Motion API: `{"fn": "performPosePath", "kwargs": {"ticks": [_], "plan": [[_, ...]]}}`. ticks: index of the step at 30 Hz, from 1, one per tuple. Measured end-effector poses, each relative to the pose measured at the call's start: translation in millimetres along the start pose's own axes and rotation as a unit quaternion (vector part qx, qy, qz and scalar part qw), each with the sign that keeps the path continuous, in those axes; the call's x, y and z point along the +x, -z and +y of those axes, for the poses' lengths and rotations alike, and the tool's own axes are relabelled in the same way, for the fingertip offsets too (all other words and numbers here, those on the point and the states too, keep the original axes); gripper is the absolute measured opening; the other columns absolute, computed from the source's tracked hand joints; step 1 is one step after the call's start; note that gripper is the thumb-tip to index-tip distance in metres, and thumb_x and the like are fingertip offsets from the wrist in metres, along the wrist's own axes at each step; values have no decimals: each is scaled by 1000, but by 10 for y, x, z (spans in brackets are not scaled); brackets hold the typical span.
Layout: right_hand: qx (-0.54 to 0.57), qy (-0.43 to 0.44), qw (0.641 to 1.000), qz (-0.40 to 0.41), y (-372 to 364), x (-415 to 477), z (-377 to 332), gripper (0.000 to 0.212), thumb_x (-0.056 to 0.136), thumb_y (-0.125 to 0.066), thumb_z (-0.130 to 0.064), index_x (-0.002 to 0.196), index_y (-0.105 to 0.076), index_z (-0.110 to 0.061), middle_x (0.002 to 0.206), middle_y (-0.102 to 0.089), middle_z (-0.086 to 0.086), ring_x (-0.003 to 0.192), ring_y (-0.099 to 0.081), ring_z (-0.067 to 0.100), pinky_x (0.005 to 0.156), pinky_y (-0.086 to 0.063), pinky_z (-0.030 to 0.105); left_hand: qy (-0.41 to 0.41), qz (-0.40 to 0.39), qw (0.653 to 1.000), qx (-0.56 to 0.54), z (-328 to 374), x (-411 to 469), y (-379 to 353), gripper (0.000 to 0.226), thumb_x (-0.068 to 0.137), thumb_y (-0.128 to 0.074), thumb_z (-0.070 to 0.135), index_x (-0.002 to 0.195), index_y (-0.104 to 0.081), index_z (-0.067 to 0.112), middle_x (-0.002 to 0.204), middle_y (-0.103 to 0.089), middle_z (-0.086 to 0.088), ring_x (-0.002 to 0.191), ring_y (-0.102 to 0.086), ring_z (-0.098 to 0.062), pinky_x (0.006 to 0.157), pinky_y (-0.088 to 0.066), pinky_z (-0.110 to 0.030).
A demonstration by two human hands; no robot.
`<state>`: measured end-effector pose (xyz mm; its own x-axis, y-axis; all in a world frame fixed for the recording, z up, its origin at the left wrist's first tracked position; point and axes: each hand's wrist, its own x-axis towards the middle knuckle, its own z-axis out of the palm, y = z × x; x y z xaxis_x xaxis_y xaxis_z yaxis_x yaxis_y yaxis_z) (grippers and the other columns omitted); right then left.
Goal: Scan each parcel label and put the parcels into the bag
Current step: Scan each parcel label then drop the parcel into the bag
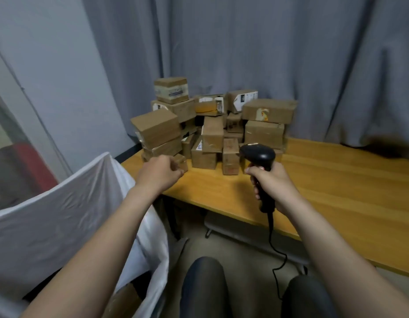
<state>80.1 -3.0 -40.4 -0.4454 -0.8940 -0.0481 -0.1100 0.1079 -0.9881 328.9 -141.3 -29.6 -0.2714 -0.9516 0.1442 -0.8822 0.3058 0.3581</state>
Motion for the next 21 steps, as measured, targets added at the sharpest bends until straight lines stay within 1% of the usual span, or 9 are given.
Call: {"fn": "performPosePath", "kwargs": {"ticks": [3, 7, 10, 13, 15, 18, 21], "plan": [[14, 10, 999, 38, 330, 138, -76, 11, 96, -69, -18, 91, -66, -9, 67, -56, 5, 51, -54, 18, 51, -48, 32, -52, -22, 998, -26, 497, 247, -99, 28, 89, -73, 46, 114, -74, 33, 113, -73, 10, 110, -66, -20, 97, -56, -43], [47, 24, 995, 83, 728, 428, -266, 9, 96, -68, -17, 94, -68, -8, 70, -61, 5, 50, -54, 18, 49, -47, 31, -108, -52, 991, -60, 1204, 644, -272, 32, 93, -72, 39, 123, -71, 29, 120, -71, 9, 108, -65, -14, 96, -55, -37], [61, 44, 990, 117, 984, 723, -417, 12, 97, -68, -18, 100, -67, -6, 75, -63, 8, 49, -55, 17, 46, -48, 30, -142, -59, 982, -107, 1714, 1013, -350, 43, 93, -73, 35, 134, -64, 26, 127, -67, 8, 117, -62, -15, 101, -52, -37], [59, 60, 987, 133, 1189, 1076, -504, 16, 98, -66, -17, 105, -66, -3, 77, -62, 11, 50, -55, 18, 47, -47, 32, -175, -44, 978, -103, 2161, 1443, -453, 53, 91, -75, 35, 140, -59, 25, 135, -64, 5, 125, -60, -18, 106, -50, -40], [51, 60, 987, 143, 1306, 1338, -514, 16, 98, -66, -16, 108, -64, -3, 78, -63, 11, 51, -56, 18, 48, -48, 31, -191, -18, 978, -76, 2401, 1730, -548, 55, 88, -76, 39, 139, -59, 27, 137, -64, 3, 126, -60, -22, 105, -52, -42], [41, 48, 986, 156, 1455, 1744, -431, 16, 98, -67, -18, 111, -62, -10, 82, -67, 10, 55, -61, 18, 49, -51, 30, -174, -4, 981, -89, 2656, 2131, -689, 58, 87, -74, 45, 140, -55, 28, 141, -60, 0, 129, -57, -27, 106, -49, -45], [37, 33, 985, 165, 1536, 2136, -299, 18, 98, -67, -20, 113, -61, -13, 81, -69, 10, 62, -65, 23, 53, -53, 34, -108, 3, 986, -126, 2721, 2513, -825, 64, 93, -68, 49, 148, -44, 26, 151, -44, -7, 138, -44, -35, 112, -42, -48]]}}
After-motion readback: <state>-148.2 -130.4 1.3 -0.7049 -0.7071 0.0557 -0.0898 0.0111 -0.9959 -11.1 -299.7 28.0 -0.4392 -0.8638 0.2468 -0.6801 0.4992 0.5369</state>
